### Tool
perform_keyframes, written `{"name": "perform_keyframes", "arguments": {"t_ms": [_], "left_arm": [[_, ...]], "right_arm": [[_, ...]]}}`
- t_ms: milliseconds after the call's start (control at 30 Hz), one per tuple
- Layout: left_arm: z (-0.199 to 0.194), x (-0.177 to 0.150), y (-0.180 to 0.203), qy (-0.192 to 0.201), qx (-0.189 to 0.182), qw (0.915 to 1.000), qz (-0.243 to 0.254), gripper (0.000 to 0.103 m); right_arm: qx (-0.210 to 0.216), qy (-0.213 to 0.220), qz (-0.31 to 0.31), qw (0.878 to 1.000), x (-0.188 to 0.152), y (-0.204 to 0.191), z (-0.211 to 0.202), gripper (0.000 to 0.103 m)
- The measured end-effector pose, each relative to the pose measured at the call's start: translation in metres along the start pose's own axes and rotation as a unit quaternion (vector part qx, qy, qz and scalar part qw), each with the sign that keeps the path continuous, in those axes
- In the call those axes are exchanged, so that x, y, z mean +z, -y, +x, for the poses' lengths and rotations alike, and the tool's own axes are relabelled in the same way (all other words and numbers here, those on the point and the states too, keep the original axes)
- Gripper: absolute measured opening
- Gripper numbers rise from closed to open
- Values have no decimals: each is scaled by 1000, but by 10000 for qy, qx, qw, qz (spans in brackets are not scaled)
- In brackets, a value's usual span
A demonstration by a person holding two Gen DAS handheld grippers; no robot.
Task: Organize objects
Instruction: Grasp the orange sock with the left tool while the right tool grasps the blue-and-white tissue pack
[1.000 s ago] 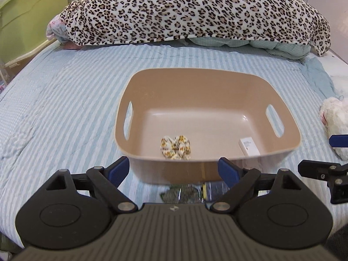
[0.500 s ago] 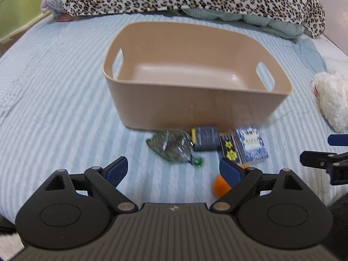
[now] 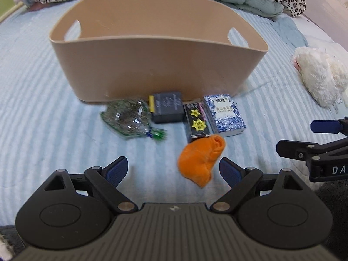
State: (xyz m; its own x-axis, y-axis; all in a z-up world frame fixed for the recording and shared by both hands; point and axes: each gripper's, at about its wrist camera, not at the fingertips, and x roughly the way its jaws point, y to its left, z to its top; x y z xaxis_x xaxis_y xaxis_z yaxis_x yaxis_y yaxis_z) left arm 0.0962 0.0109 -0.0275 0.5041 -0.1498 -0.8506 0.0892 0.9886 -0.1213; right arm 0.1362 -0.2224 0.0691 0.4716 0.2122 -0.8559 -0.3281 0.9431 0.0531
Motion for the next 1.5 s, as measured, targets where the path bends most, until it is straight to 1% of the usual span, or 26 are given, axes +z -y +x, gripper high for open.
{"name": "perform_keyframes", "arguments": {"t_ms": [100,167,233,267,367,433,500,533,667,733,900,1000,1067,1133,1267,1300,1367,1400,1433,1467,1500], "left_arm": [[13,2,1,-112,-38,9999,-100,90],[20,2,2,-127,-71,9998,-106,81],[26,3,2,-183,-124,9997,-93,69],[28,3,3,-195,-136,9997,-81,66],[30,3,5,-168,-215,9996,43,50],[32,3,6,-262,-231,9993,149,22],[31,4,5,-218,-130,9996,111,18],[30,3,4,-191,-101,9997,88,10],[24,3,-2,-81,174,9997,156,10],[21,4,-9,-83,236,9996,140,10],[20,7,-29,-111,255,9995,-166,10],[19,8,-41,-103,187,9992,-333,10],[20,8,-46,-121,130,9990,-417,10],[22,7,-49,-126,94,9987,-486,10],[23,7,-50,-74,73,9987,-505,10],[24,6,-50,-68,65,9986,-518,10],[24,6,-51,-59,35,9984,-561,10],[24,6,-51,-54,28,9984,-570,10],[24,6,-51,-57,27,9983,-571,10],[22,5,-51,-57,23,9984,-568,10],[19,5,-50,-50,8,9984,-560,9]], "right_arm": [[-101,84,8,9999,-1,-1,4,103],[-169,108,-20,9998,-2,-2,8,103],[-176,90,-16,9998,-3,-3,12,103],[-162,76,-14,9998,-3,-4,14,103],[-161,20,-29,9999,-4,-6,21,103],[-163,0,-38,9999,-3,-7,25,103],[-155,-11,-39,9999,-2,-9,28,103],[-147,-12,-43,9999,-1,-10,29,103],[-103,15,-108,9999,2,-17,34,103],[-90,-9,-132,9999,3,-21,38,103],[-39,-63,-150,9999,9,-31,53,103],[-28,-82,-155,9998,14,-37,62,102],[-11,-77,-173,9998,17,-41,67,100],[22,-83,-173,9998,19,-42,73,95],[28,-76,-162,9998,21,-42,81,95],[19,-54,-188,9998,22,-43,82,93],[4,17,-234,9997,22,-44,83,85],[32,56,-245,9997,23,-44,82,76],[77,81,-246,9996,24,-45,82,70],[106,104,-250,9996,24,-45,81,66],[116,116,-279,9995,24,-46,80,58]]}}
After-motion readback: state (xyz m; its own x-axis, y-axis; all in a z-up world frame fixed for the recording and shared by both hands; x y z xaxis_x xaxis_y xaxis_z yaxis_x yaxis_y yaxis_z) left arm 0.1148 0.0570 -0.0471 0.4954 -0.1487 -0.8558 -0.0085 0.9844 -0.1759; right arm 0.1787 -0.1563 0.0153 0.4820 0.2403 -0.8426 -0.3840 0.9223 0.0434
